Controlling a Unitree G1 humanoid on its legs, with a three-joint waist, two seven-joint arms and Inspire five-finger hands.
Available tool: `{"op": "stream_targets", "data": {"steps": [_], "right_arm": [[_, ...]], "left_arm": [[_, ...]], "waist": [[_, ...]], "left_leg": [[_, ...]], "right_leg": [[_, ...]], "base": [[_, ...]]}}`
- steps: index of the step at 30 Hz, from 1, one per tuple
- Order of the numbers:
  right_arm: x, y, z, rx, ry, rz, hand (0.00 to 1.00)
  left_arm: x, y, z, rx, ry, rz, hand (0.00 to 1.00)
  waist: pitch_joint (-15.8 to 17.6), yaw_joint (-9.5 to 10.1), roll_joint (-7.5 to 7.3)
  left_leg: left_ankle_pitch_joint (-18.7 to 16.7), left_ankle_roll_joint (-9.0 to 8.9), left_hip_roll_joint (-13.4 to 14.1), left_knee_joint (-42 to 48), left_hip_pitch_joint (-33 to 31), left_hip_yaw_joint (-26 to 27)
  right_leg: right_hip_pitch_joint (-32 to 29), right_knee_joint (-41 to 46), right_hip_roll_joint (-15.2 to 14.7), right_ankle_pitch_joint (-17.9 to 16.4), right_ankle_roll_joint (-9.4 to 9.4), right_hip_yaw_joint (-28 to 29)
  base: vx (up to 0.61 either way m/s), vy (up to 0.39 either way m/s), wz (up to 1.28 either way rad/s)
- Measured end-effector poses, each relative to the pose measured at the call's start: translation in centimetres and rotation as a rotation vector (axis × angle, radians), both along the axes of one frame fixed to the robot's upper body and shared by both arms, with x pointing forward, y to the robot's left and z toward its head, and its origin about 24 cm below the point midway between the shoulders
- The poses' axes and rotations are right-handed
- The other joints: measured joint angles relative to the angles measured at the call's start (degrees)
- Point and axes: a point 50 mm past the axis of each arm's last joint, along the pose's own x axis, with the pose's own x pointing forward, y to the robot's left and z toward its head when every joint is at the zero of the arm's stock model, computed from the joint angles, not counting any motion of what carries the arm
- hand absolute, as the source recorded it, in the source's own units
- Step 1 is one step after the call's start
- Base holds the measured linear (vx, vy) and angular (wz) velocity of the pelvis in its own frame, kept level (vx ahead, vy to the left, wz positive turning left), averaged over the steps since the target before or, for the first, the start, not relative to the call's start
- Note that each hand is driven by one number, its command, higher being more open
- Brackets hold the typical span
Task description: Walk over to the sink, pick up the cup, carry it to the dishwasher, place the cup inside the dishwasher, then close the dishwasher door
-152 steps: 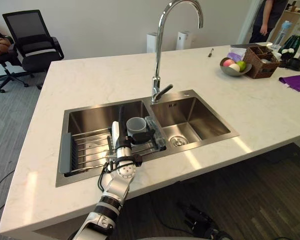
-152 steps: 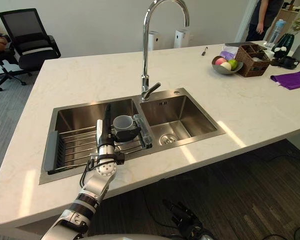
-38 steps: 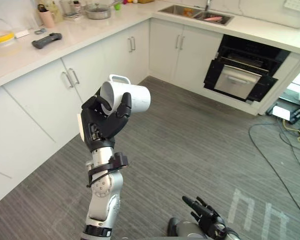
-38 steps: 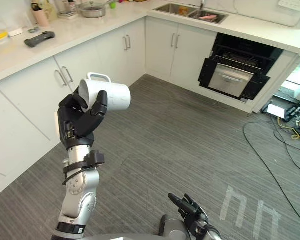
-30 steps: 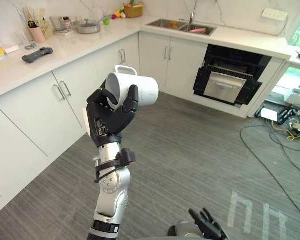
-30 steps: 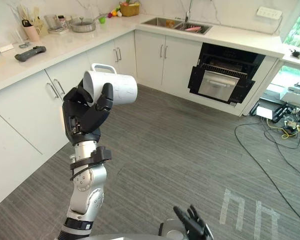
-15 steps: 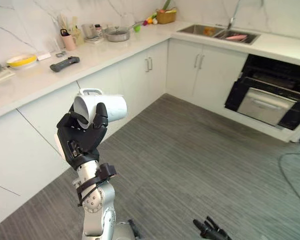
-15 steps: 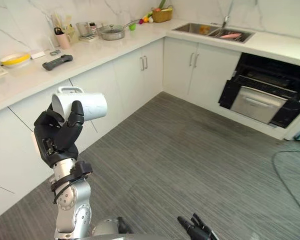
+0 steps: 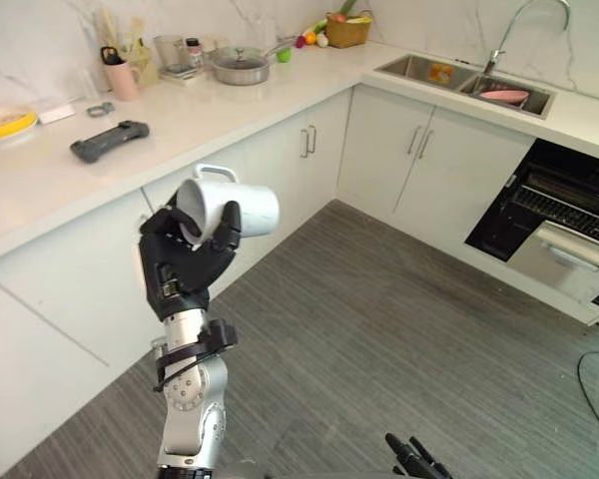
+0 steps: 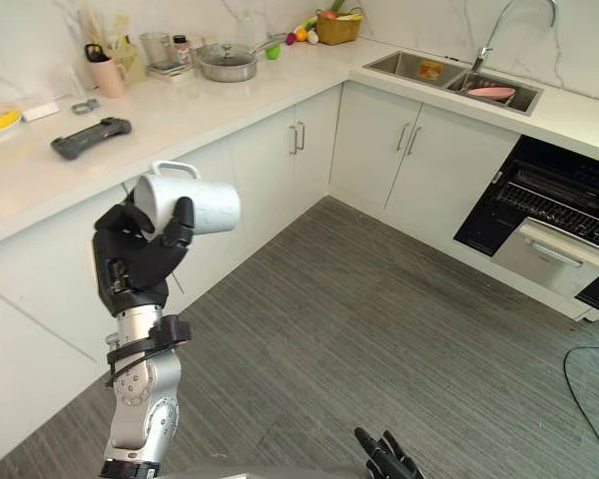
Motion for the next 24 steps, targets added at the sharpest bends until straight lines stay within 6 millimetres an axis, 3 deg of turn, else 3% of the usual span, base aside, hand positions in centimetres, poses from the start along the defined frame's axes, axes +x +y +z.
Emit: {"op": "stream_targets", "data": {"steps": [1,4,5,6,7,8,10,11,12,13,14,15,16,17,18,19,20,21,22,24], "right_arm": [[-0.1,0.3,0.0,-0.001,0.007,-0.006,1.00],[0.0,1.1,0.0,-0.041,0.025,-0.074,1.00],[0.5,1.2,0.2,-0.066,0.013,-0.119,1.00],[0.7,1.2,0.2,-0.074,0.009,-0.141,1.00],[1.0,0.8,0.5,-0.100,0.001,-0.171,1.00],[1.9,0.1,1.0,-0.144,-0.021,-0.167,1.00],[5.0,-1.1,2.7,-0.214,-0.128,-0.156,1.00],[7.2,-1.5,4.5,-0.246,-0.240,-0.168,1.00],[8.1,-1.7,5.5,-0.266,-0.294,-0.173,1.00],[9.9,-2.2,7.7,-0.314,-0.398,-0.193,1.00],[11.1,-2.8,9.6,-0.367,-0.491,-0.227,1.00],[11.5,-3.0,10.3,-0.389,-0.529,-0.245,1.00],[12.1,-3.4,11.7,-0.428,-0.595,-0.281,1.00],[12.4,-3.7,12.8,-0.463,-0.648,-0.325,1.00],[12.3,-3.9,13.3,-0.484,-0.665,-0.350,1.00],[12.0,-4.4,14.4,-0.532,-0.706,-0.385,1.00],[12.4,-4.9,16.2,-0.571,-0.779,-0.400,1.00],[12.5,-5.0,16.7,-0.577,-0.798,-0.400,1.00],[13.4,-5.1,18.5,-0.596,-0.884,-0.388,1.00],[14.7,-4.8,21.2,-0.624,-1.018,-0.368,1.00]], "left_arm": [[0.2,-0.5,0.2,0.002,-0.010,-0.026,0.00],[1.2,-2.5,1.0,0.034,-0.049,-0.138,0.00],[1.2,-2.8,1.0,0.040,-0.053,-0.157,0.00],[1.2,-2.8,1.0,0.041,-0.052,-0.163,0.00],[0.8,-2.6,0.8,0.038,-0.047,-0.156,0.00],[0.3,-2.1,0.1,0.026,-0.018,-0.125,0.00],[0.0,-1.6,-0.7,0.005,0.028,-0.096,0.00],[0.0,-1.5,-0.7,-0.004,0.026,-0.083,0.00],[0.0,-1.4,-0.7,-0.010,0.027,-0.078,0.00],[0.0,-1.4,-0.6,-0.022,0.024,-0.071,0.00],[-0.2,-1.5,-0.4,-0.034,0.018,-0.071,0.00],[-0.3,-1.6,-0.3,-0.039,0.014,-0.071,0.00],[-0.7,-1.5,-0.3,-0.044,0.010,-0.068,0.00],[-1.1,-1.4,-0.5,-0.051,0.020,-0.064,0.00],[-1.2,-1.3,-0.8,-0.052,0.033,-0.059,0.00],[-1.6,-1.1,-1.3,-0.052,0.057,-0.048,0.00],[-2.2,-0.8,-1.6,-0.058,0.077,-0.026,0.00],[-2.3,-0.7,-1.6,-0.059,0.076,-0.020,0.00],[-2.6,-0.4,-1.2,-0.072,0.059,0.003,0.00],[-2.8,-0.4,-0.7,-0.096,0.025,0.024,0.00]], "waist": [[0.24,-0.17,0.09],[1.05,-2.12,1.32],[1.27,-3.02,1.69],[1.27,-3.07,1.70],[0.93,-2.90,1.11],[0.60,-2.22,2.17],[0.52,-2.11,5.91],[0.84,-2.23,6.17],[0.82,-2.23,6.17],[0.74,-2.10,6.37],[0.49,-1.71,6.85],[0.36,-1.57,6.89],[0.36,-1.47,6.76],[0.50,-1.53,6.58],[0.61,-1.52,6.39],[0.70,-1.28,6.16],[0.51,-0.09,6.30],[0.44,0.16,6.42],[0.33,0.87,6.54],[0.07,1.75,6.37]], "left_leg": [[-0.07,-0.33,0.37,-1.14,1.59,-0.25],[-2.33,-3.41,3.41,-2.65,8.67,-0.60],[-4.37,-5.05,5.26,-1.63,11.11,0.06],[-5.91,-6.19,5.97,-0.46,12.18,0.52],[-9.72,-8.65,7.00,2.85,14.35,1.77],[-11.83,-9.54,9.18,6.13,16.44,3.31],[-10.48,-8.36,13.71,11.44,15.63,3.64],[-7.40,-9.60,15.18,14.19,15.43,3.64],[-5.56,-10.10,15.86,15.73,15.43,3.41],[-1.06,-9.62,17.48,20.82,14.91,2.91],[6.90,-7.04,20.05,28.79,11.68,1.68],[13.21,-5.52,21.30,33.21,8.99,0.50],[22.03,-4.87,22.57,42.85,2.56,-3.39],[18.05,-6.04,22.06,52.79,-4.63,-4.94],[15.50,-5.25,21.35,55.87,-7.74,-4.67],[10.11,-3.39,19.12,57.55,-11.93,-2.81],[4.25,-2.55,17.15,51.76,-15.35,1.43],[3.22,-2.48,16.84,49.64,-15.97,2.21],[0.48,-2.00,15.05,39.26,-17.91,4.59],[0.47,-2.45,11.38,22.26,-20.78,3.37]], "right_leg": [[-2.02,-0.95,0.64,-0.83,-0.54,-1.54],[-8.62,-21.60,1.22,-0.04,-2.59,-7.88],[-9.32,-31.74,1.94,3.47,-3.46,-6.46],[-9.34,-35.86,2.52,5.67,-3.73,-5.08],[-9.06,-40.01,2.59,10.84,-4.12,-2.87],[-9.15,-36.61,4.31,17.94,-9.58,-2.58],[-10.02,-32.29,8.22,12.44,-10.79,-3.42],[-10.26,-29.74,9.49,9.51,-11.32,-3.52],[-10.14,-28.56,10.17,7.82,-11.63,-3.45],[-9.01,-27.03,12.09,4.64,-12.29,-3.20],[-6.82,-27.64,13.92,2.13,-12.96,-3.50],[-5.26,-28.84,14.63,1.39,-13.11,-4.07],[-1.65,-32.52,16.37,1.03,-13.48,-3.96],[2.27,-36.54,18.32,1.12,-13.57,-2.01],[4.78,-38.69,18.89,1.34,-13.56,-1.06],[9.69,-42.92,19.68,2.18,-13.68,1.27],[14.50,-47.00,20.75,2.40,-13.80,5.65],[15.35,-47.70,21.01,2.40,-13.79,6.54],[17.63,-49.37,21.63,2.22,-13.71,10.71],[19.32,-49.16,21.75,0.70,-13.42,16.94]], "base": [[0.39,-0.037,0.28],[0.48,-0.063,0.30],[0.46,-0.095,0.25],[0.64,-0.132,0.13],[0.69,-0.133,-0.30],[0.72,-0.132,-0.51],[0.73,-0.167,-0.51],[0.73,-0.198,-0.31],[0.72,-0.197,-0.41],[0.57,-0.150,-0.55],[0.54,-0.134,-0.59],[0.50,-0.092,-0.50],[0.48,-0.080,-0.37],[0.49,-0.082,-0.33],[0.50,-0.076,-0.41],[0.60,-0.047,-0.90],[0.50,-0.030,-1.00],[0.50,0.007,-1.40],[0.41,0.070,-1.15],[0.58,0.167,-1.74]]}}
